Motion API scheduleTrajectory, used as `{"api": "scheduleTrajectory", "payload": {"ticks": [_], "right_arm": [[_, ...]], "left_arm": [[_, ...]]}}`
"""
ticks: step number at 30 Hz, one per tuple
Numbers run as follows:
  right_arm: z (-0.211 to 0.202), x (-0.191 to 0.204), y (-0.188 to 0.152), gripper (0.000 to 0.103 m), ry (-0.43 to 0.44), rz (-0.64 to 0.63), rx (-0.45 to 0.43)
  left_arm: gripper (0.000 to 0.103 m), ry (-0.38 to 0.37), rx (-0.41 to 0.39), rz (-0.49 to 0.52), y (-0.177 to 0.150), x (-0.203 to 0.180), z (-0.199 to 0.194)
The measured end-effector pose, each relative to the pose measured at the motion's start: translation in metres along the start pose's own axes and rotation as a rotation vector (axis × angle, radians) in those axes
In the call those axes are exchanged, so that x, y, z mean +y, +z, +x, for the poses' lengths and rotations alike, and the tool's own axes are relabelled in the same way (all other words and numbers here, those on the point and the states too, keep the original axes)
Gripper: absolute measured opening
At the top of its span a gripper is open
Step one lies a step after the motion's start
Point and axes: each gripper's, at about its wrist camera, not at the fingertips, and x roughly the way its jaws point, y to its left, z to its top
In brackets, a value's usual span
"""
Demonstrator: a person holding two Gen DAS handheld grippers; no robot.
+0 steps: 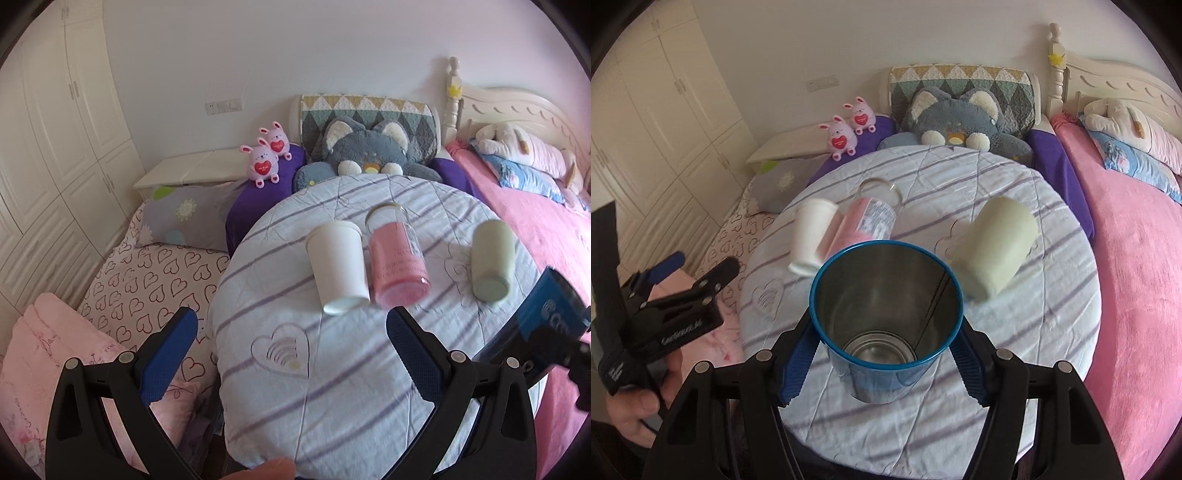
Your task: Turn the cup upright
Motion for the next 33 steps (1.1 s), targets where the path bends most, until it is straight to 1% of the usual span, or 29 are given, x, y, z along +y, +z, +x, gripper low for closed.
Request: {"api": "scheduleTrajectory", "payload": {"ticks": [3,7,11,15,19,21,22,25,27,29,30,31,33], "right_arm": [[0.003,0.005,-0.016,0.068,0.017,0.006,0.015],[0.015,0.011,-0.031,0.068,0.028,-0.005,0.056],[0.014,0.021,-0.044,0.068,0.076,-0.024,0.076],[0.015,0.03,-0.047,0.068,0.122,-0.036,0.091],[0.043,0.026,-0.046,0.068,0.136,-0.007,0.139],[0.059,0.016,-0.042,0.068,0.186,0.046,0.147],[0.065,0.013,-0.04,0.069,0.197,0.064,0.146],[0.079,0.007,-0.036,0.074,0.185,0.09,0.145],[0.088,0.003,-0.036,0.081,0.179,0.113,0.151],[0.092,0.0,-0.037,0.082,0.17,0.137,0.155],[0.092,-0.003,-0.038,0.084,0.176,0.151,0.152],[0.091,-0.003,-0.039,0.084,0.176,0.161,0.148],[0.086,-0.002,-0.04,0.084,0.156,0.157,0.137]], "left_arm": [[0.103,0.004,0.003,0.003,-0.01,0.002,-0.01],[0.103,0.022,0.005,0.005,-0.022,0.008,-0.018],[0.103,0.044,0.008,-0.008,-0.028,0.016,-0.022],[0.103,0.046,0.013,-0.015,-0.029,0.018,-0.02],[0.103,0.045,0.021,-0.006,-0.03,0.013,-0.017],[0.103,0.047,0.026,0.0,-0.03,0.011,-0.014],[0.103,0.049,0.028,0.0,-0.03,0.01,-0.013],[0.103,0.05,0.035,-0.002,-0.029,0.01,-0.01],[0.103,0.051,0.039,-0.003,-0.029,0.01,-0.007],[0.103,0.049,0.046,-0.002,-0.029,0.009,-0.005],[0.103,0.048,0.048,-0.001,-0.029,0.009,-0.005],[0.103,0.047,0.05,-0.001,-0.029,0.009,-0.005],[0.103,0.04,0.054,0.001,-0.029,0.008,-0.004]]}}
